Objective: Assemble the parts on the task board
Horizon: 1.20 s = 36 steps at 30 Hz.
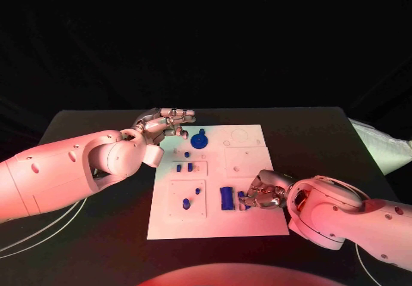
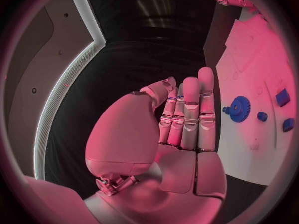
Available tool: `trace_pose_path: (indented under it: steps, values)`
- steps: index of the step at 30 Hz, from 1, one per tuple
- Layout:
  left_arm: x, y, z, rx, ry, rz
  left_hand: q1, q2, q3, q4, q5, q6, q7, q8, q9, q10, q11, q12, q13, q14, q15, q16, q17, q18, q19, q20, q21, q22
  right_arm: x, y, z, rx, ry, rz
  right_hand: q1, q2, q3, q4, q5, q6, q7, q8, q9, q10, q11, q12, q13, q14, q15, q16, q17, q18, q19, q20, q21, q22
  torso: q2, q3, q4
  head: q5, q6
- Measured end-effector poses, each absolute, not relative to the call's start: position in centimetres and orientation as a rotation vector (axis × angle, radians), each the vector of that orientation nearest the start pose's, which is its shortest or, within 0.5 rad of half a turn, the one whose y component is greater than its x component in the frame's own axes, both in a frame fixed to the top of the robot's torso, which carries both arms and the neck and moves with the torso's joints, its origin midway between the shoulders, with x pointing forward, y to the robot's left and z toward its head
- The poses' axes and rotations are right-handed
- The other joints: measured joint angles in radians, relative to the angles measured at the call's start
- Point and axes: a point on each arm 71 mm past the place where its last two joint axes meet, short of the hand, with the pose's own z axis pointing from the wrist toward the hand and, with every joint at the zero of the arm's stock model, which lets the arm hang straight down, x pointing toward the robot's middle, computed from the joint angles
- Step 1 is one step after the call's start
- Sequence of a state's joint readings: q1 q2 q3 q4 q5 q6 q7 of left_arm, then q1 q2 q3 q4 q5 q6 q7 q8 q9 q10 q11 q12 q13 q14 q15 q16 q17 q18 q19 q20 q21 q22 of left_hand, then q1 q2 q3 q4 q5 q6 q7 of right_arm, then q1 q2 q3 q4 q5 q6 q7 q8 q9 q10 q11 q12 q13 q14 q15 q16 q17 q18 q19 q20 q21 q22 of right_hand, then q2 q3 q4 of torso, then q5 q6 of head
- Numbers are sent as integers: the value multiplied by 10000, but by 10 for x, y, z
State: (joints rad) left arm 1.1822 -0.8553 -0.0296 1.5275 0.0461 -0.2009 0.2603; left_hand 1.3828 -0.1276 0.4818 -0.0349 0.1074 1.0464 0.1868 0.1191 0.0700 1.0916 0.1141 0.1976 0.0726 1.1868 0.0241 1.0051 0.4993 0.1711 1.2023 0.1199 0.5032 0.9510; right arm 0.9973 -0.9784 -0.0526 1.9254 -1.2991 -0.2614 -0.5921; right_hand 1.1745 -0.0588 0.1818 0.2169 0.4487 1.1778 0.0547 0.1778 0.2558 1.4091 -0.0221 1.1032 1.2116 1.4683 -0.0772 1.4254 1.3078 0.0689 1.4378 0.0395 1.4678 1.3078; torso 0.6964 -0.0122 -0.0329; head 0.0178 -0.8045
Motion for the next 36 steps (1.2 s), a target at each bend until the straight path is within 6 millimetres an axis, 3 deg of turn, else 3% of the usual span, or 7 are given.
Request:
trace_pose_path:
  steps: [7,10,16,25,32,36]
  values:
    - [484,208,-192,-12345,15797,-15841,0,0,0,0,0,0,0,0,0,0,0,0,-8,0,0,0,-19,-1,0,0,0,-11,360,-176,-253,1916,21507,5388,-530,47,-506,506,-11,14,-14,75,71,37,36,23,88,0,0,0,0,1,-3,-73,0,-1,-1,0,0,6,-2]
    - [484,208,-192,-12347,15804,-15842,0,0,0,0,0,0,0,0,0,0,0,-1,-8,0,0,0,-19,0,0,0,0,-11,360,-176,-253,1888,21503,5391,-855,61,-941,704,-732,15,-15,75,113,74,2,23,141,0,0,0,-1,1,-3,-73,0,-1,-1,1,0,-2,2]
    - [484,208,-192,-12349,15813,-15841,0,0,0,0,0,0,0,0,0,0,0,-1,-8,0,0,0,-19,0,0,0,0,-10,359,-177,-252,1821,21469,5412,-1277,162,-1642,736,-1708,15,-15,153,199,74,2,23,217,0,0,0,-2,1,-3,-72,0,-2,-1,-1,6,-6,12]
    - [484,208,-192,-12350,15822,-15836,0,0,0,0,0,0,0,0,0,0,0,-1,-7,0,0,0,-18,-1,0,0,0,-10,357,-181,-250,1702,21352,5402,-1304,206,-1956,660,-1964,17,-18,153,250,74,2,23,243,-1,1,-1,-3,1,-2,-72,0,-3,-1,3,-2,12,12]
    - [484,208,-192,-12351,15830,-15836,0,0,0,0,0,0,0,0,-1,0,0,-1,-7,0,0,0,-18,0,0,0,0,-10,358,-184,-251,1574,21320,5400,259,355,-1970,-7,-2110,17,-17,153,319,73,2,22,278,-37,-35,-1,-4,1,-2,-71,0,-4,1,6,-5,-5,12]
    - [484,208,-192,-12351,15835,-15838,0,0,0,0,0,0,0,0,0,0,0,-1,-7,0,0,0,-17,0,0,0,0,-9,360,-185,-252,1520,21303,5381,688,454,-1873,-255,-2261,-21,-54,153,329,73,3,-64,286,-37,-34,-1,-4,1,-3,-71,-1,-4,2,4,-4,-15,25]
